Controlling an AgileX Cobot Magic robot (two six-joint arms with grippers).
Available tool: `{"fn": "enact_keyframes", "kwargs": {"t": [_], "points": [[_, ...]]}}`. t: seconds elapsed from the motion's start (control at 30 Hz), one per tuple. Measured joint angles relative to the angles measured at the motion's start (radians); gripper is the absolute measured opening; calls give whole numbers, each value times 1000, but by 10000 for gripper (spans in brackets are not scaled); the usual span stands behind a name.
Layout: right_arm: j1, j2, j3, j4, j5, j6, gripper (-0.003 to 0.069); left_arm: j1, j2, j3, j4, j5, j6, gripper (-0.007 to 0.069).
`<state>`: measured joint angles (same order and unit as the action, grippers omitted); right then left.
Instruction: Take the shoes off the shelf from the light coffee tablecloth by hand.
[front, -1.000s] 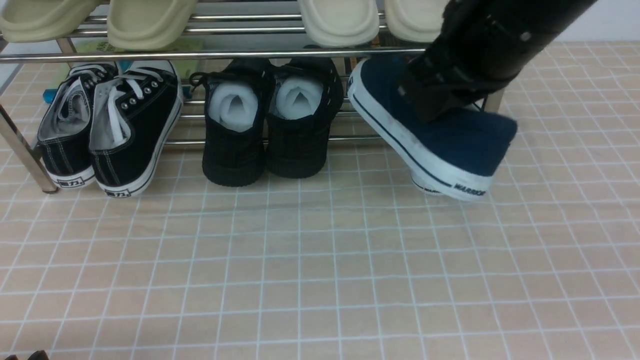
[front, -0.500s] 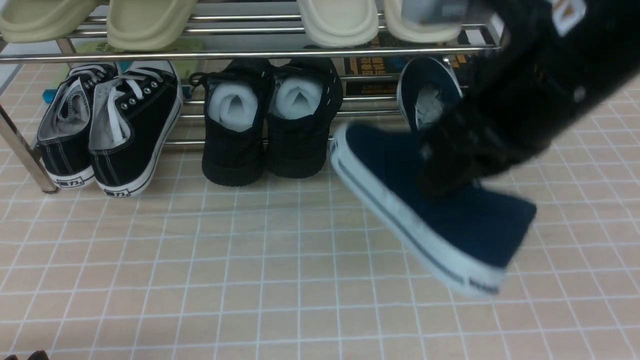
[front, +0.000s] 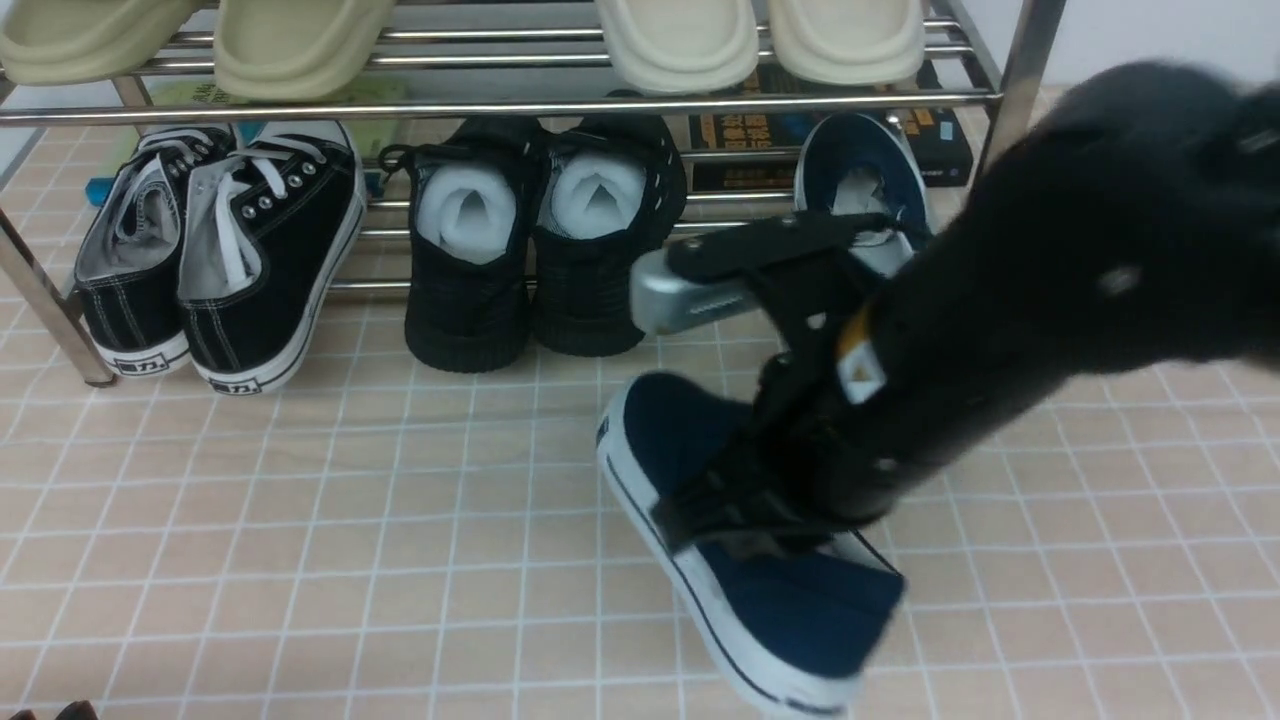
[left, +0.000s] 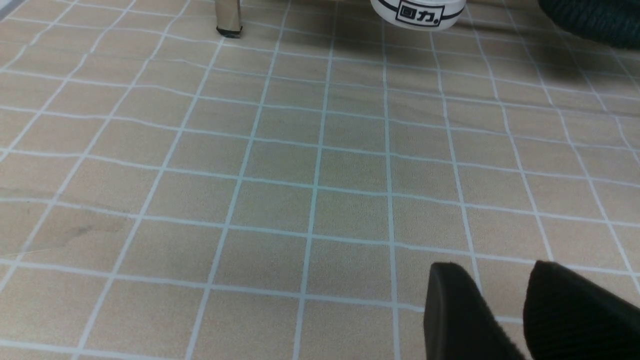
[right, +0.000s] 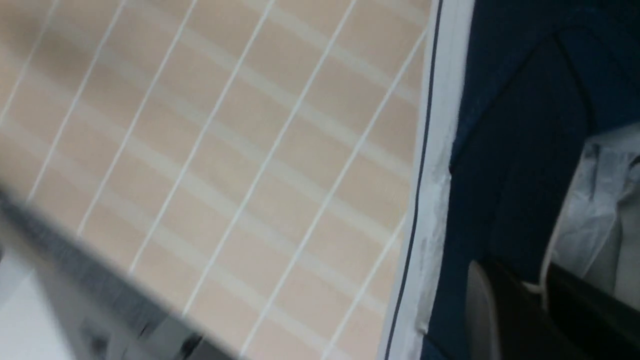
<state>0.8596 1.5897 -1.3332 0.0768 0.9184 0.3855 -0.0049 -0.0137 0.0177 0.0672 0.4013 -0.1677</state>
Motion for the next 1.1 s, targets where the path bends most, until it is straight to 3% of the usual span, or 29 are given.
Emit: {"fn": "enact_keyframes", "kwargs": {"t": [0.27, 0.53, 0.83, 0.93, 1.07, 1.1], "points": [[1, 127, 1, -214, -57, 210, 55, 0, 0, 0, 0, 0, 0, 239], [3, 141, 1, -344, -95, 309, 62, 0, 0, 0, 0, 0, 0, 239], [3, 160, 1, -295, -118, 309, 95, 0, 0, 0, 0, 0, 0, 239], [3, 171, 1, -276, -121, 309, 134, 0, 0, 0, 0, 0, 0, 239], [4, 177, 1, -260, -135, 309, 265, 0, 0, 0, 0, 0, 0, 239], [4, 176, 1, -257, -135, 309, 271, 0, 0, 0, 0, 0, 0, 239]]}}
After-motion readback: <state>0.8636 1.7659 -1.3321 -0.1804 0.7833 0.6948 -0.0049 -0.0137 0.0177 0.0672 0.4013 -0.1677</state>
